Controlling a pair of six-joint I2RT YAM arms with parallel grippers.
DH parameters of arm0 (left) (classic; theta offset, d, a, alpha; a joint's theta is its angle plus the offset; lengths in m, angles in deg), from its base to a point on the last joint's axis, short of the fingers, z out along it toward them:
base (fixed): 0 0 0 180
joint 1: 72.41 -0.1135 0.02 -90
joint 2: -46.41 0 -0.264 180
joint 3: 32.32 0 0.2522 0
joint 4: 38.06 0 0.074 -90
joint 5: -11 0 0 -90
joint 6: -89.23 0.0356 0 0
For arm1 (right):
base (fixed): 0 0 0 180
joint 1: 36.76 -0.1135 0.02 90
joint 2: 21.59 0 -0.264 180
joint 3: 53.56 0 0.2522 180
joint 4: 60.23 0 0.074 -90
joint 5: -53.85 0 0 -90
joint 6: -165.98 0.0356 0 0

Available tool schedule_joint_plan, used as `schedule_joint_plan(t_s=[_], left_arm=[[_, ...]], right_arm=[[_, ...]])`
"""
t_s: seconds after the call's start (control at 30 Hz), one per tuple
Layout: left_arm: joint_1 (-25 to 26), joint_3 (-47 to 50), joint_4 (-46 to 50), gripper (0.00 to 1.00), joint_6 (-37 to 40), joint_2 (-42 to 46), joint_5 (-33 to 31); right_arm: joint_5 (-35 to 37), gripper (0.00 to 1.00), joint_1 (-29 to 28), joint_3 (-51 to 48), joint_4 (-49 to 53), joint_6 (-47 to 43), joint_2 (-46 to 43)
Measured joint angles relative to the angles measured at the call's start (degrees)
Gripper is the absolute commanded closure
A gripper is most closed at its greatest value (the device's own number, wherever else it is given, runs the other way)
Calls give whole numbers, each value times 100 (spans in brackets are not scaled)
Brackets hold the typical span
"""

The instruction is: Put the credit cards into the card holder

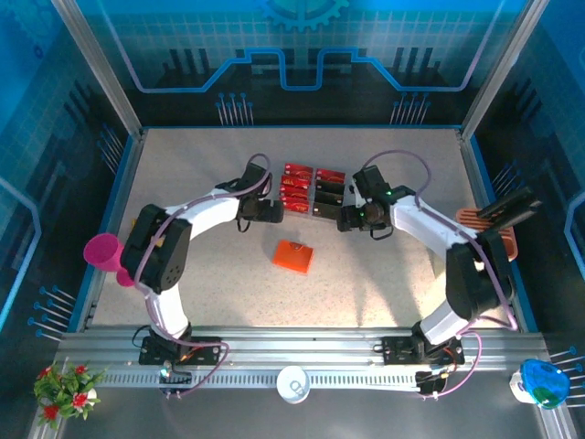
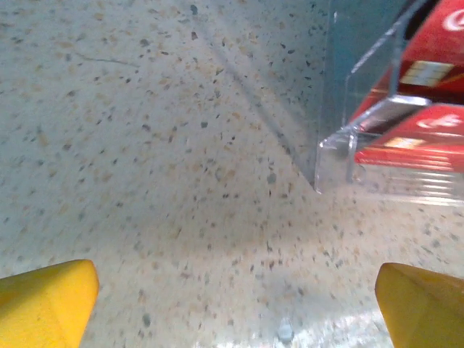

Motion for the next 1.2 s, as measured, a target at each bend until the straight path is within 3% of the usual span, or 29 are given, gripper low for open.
schedule_joint_plan(t_s=[0.27,0.63,0.83,1.2], left_arm=[[0,977,26,1,-695,1532,133],[0,2087,286,1,-2199,3440,278],[0,2264,293,1,-2621,3705,396],[0,2352,170,1,-2673,3547,846]], right_arm=[[-643,25,-415,-579,-109,588,-566],[-1781,44,-568,-1545,-1222,1781,-820],[-2159,53,-612,-1687,-1884,2328,-581],[-2293,57,-769,-1764,-2621,2938,70]])
